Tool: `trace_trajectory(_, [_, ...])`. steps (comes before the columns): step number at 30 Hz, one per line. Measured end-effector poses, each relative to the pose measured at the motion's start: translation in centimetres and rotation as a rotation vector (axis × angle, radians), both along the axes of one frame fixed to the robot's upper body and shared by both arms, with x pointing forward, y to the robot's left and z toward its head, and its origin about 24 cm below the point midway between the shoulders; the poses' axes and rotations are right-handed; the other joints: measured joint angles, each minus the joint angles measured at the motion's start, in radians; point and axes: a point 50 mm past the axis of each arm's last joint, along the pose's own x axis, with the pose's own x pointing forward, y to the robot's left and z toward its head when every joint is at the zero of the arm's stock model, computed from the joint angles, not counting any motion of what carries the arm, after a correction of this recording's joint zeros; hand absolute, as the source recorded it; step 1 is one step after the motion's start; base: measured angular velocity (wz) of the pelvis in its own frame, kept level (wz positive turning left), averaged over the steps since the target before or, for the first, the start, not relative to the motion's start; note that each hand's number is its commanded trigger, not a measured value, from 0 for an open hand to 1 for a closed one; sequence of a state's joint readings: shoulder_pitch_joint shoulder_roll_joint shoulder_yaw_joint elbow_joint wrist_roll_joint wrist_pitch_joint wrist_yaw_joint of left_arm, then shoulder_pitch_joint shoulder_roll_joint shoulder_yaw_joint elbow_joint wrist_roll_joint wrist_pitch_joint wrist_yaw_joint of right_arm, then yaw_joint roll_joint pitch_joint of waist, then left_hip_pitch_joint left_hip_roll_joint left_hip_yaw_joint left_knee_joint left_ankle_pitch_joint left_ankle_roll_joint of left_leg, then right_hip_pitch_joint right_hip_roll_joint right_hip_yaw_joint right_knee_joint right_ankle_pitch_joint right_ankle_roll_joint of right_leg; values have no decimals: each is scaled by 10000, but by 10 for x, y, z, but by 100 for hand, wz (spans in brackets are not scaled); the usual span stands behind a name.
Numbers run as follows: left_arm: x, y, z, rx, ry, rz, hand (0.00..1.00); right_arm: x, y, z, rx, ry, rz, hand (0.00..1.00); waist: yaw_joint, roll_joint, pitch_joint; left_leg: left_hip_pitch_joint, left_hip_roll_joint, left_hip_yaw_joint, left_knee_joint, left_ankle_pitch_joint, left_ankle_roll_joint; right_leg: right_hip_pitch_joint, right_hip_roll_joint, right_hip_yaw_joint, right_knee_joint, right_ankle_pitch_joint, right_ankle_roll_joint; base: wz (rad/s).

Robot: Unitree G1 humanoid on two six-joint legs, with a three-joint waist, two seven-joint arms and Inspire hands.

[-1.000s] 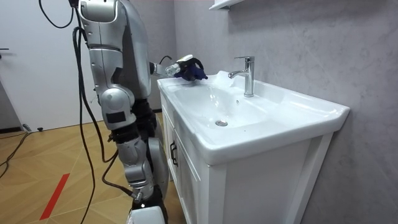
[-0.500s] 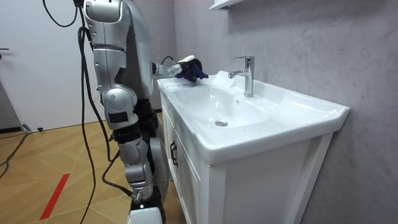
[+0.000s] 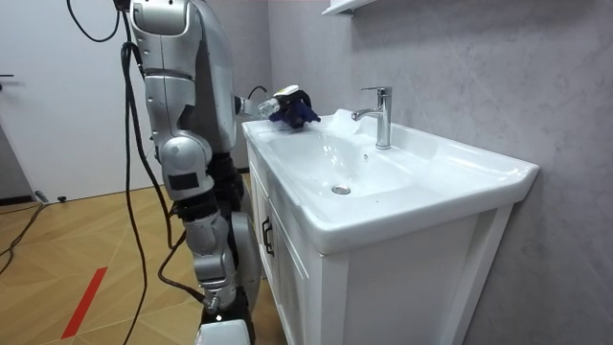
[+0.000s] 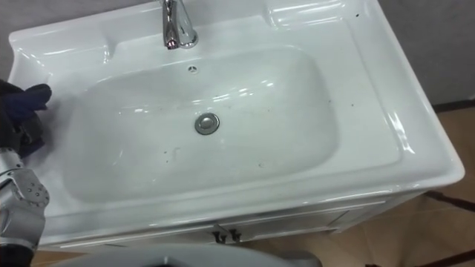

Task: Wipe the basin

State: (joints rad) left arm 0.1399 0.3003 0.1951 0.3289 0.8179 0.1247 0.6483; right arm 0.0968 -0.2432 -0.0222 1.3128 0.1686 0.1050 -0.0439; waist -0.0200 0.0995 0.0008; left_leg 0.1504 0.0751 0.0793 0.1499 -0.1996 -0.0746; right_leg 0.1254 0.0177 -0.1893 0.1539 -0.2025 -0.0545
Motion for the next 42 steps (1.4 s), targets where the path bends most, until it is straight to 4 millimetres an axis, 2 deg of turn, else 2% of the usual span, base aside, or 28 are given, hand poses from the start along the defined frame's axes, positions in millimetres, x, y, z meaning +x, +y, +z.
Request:
trace_trajectory(10, [3,4,18,280,-841,117,0,-1,-1,0,-169,243,522,0,-3,6,1,4,-2,-2,4,0,0,3,2,1,5,0,1,0])
trace_trajectory(21, [3,3,18,280,-892,106,0,0,-1,0,-166,221,507,0,-22,7,3,-3,-4,-1,0,0,0,20,2,-1,-22,0,0,0])
trace_trajectory(26, [3,4,18,-17,-1017,193,0,0,0,0,-143,161,455,0,-41,86,0,-7,-4,0,0,0,0,16,2,-7,-22,0,1,0])
trace_trajectory(29, [2,6,16,-992,-1388,523,0,1,-1,0,-174,78,426,0,-30,173,-6,-21,-5,-6,0,0,0,-10,-11,-2,-10,0,0,0])
trace_trajectory(30, [1,6,14,-1735,-1696,724,0,1,0,0,-158,45,375,0,-32,135,16,-17,-4,-11,-1,0,0,-17,-32,6,5,0,0,-3])
trace_trajectory(32, [0,6,10,-3076,-2238,1144,0,3,0,0,-157,-40,298,0,-2,144,6,2,-5,-3,0,1,0,-22,-58,21,19,-1,2,-4])
trace_trajectory(36, [1,3,9,-5794,-3599,1759,0,12,4,0,-75,-581,-254,0,18,48,56,-5,0,1,1,0,1,-42,2,77,45,-2,4,0])
trace_trajectory(40, [2,0,9,-8025,-4663,2046,0,14,5,0,-23,-831,-654,0,178,-60,17,25,-5,1,5,-1,1,-48,1,147,74,-2,4,-2])
trace_trajectory(42, [2,0,7,-8515,-4813,2159,0,14,5,0,4,-867,-803,0,227,-101,12,25,-3,2,5,-1,1,-69,0,152,119,-3,4,-2])
